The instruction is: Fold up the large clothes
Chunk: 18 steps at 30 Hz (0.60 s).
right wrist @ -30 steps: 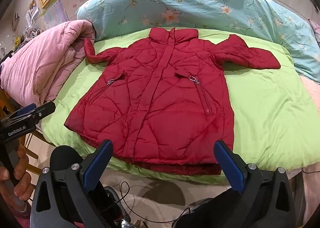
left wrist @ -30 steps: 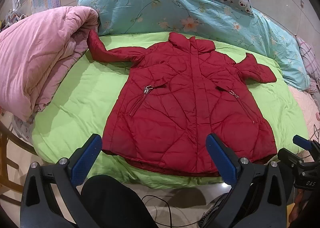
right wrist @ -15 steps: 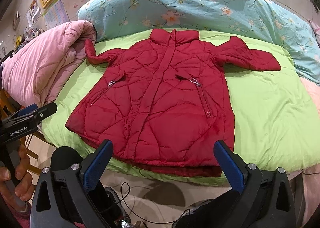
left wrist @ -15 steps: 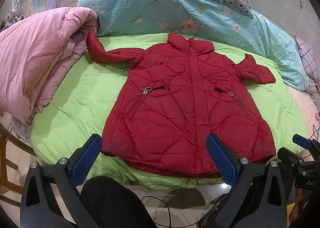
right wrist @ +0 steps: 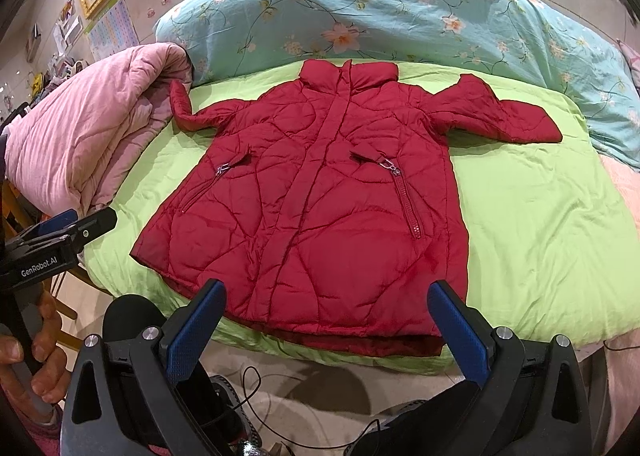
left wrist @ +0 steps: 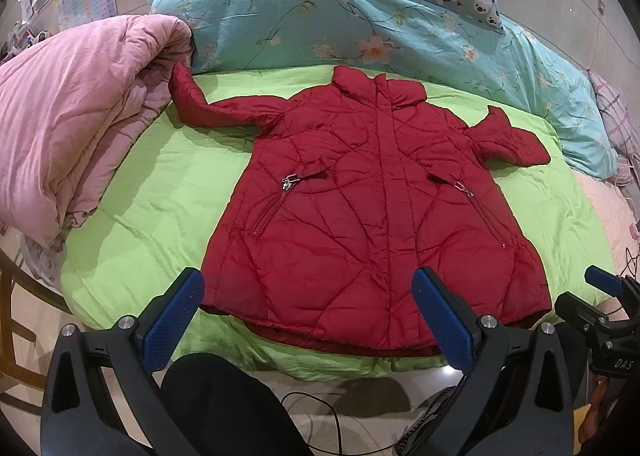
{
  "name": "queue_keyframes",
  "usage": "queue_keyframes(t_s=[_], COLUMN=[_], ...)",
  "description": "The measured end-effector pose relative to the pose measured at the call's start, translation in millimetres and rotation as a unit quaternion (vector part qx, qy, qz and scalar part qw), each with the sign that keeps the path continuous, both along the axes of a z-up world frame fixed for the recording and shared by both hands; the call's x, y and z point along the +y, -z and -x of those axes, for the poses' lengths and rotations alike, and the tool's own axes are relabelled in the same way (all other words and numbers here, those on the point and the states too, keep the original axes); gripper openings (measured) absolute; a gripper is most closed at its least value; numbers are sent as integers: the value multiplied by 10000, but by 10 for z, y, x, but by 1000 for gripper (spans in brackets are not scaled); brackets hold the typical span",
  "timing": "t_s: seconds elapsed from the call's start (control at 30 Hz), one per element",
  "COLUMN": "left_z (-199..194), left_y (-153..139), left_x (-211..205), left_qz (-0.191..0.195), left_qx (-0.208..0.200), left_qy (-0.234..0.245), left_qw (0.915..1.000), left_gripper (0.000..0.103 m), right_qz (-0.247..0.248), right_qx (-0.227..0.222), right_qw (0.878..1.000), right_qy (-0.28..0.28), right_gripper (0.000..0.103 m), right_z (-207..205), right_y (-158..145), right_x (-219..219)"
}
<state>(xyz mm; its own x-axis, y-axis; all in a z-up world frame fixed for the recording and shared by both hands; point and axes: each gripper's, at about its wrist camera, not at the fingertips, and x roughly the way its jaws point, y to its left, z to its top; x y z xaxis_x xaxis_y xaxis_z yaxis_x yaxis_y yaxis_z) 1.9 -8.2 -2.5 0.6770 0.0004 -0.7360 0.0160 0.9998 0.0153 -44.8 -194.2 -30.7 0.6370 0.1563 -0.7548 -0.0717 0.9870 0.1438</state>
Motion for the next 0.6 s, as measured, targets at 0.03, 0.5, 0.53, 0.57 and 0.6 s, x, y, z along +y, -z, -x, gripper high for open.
queue_keyframes(t_s=[0.03, 0.5, 0.53, 0.57, 0.6], left_z=[-5, -92, -104, -112, -122], left_y=[6, 31, 37, 40, 44], left_x=[-7, -45, -45, -51, -58], left_qz=[-129, -168, -128, -133, -154], left_qx=[-76, 87, 163, 153, 156], left_qy=[-2, 43, 45, 52, 54], left_qw=[9999, 9998, 9998, 9998, 9997], left_gripper=[103, 103, 103, 103, 103], right_qz=[1, -8, -12, -12, -20], right_qx=[-19, 85, 90, 101, 93], right_qw=[10000, 10000, 10000, 9999, 10000], right_qy=[-4, 12, 13, 17, 16], right_gripper=[101, 101, 101, 101, 101], right_z=[4, -66, -72, -79, -83], right_y=[1, 41, 46, 51, 54], right_x=[-2, -51, -54, -58, -60])
